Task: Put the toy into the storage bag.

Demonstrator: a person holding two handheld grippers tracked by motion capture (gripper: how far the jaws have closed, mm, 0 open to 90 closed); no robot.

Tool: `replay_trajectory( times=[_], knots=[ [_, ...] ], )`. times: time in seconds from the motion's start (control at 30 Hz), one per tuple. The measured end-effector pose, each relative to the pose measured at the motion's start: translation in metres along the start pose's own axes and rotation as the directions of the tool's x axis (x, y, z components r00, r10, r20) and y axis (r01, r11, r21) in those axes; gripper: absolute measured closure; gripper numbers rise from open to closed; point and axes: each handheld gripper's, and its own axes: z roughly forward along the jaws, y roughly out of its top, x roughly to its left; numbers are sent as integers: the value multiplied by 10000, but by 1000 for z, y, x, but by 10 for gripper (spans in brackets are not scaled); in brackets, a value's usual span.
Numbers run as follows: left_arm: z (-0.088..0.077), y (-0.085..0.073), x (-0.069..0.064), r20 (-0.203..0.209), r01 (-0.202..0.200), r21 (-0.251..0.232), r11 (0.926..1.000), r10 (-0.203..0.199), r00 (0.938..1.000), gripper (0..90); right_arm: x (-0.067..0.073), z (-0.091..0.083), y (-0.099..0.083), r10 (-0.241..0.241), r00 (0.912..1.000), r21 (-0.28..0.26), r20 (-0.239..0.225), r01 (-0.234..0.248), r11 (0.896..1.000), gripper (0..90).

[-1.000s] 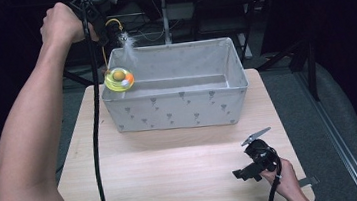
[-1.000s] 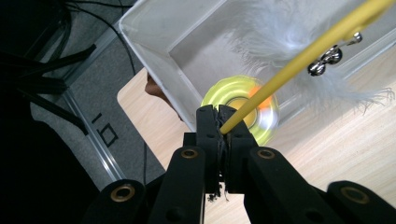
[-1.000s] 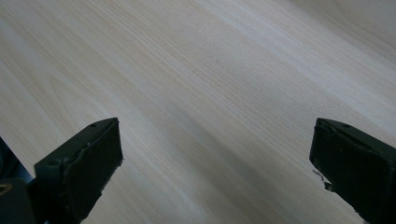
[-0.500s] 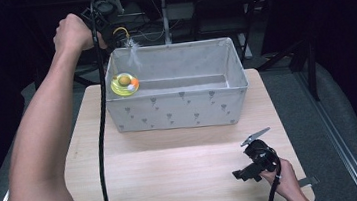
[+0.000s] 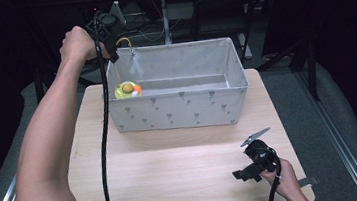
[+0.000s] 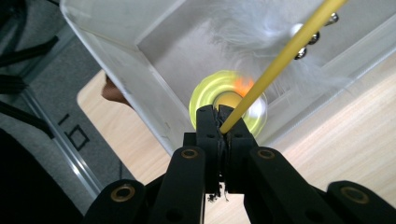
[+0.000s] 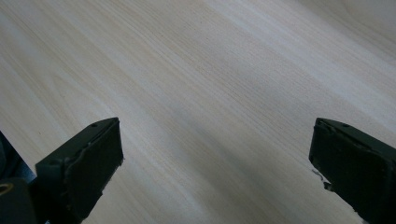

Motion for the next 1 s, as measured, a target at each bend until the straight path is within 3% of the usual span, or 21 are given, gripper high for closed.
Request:
replay_trajectory(
  times=[0.3,0.5,0.53,0.57,0.87,1.0],
  knots=[
    [20,-14,6,378,221,265,9994,-231,9990,880,1,0,0,48,10000,-4,-28,-48,10000,27],
    [28,-21,9,371,269,387,9989,-283,9989,880,0,1,0,21,10000,-19,-15,-21,10000,28],
    [31,-24,10,431,277,437,9987,-295,9986,880,2,4,-1,199,9998,-243,-9,-199,9995,28],
    [33,-25,10,533,379,400,9985,-400,9978,880,1,2,0,21,10000,23,-27,-21,10000,28],
    [44,-36,12,566,488,517,9975,-517,9971,879,2,3,0,150,9999,-97,-57,-151,9998,30],
    [48,-40,13,446,419,592,9974,-446,9980,879,2,3,0,17,10000,90,-45,-17,10000,31]
  ],
)
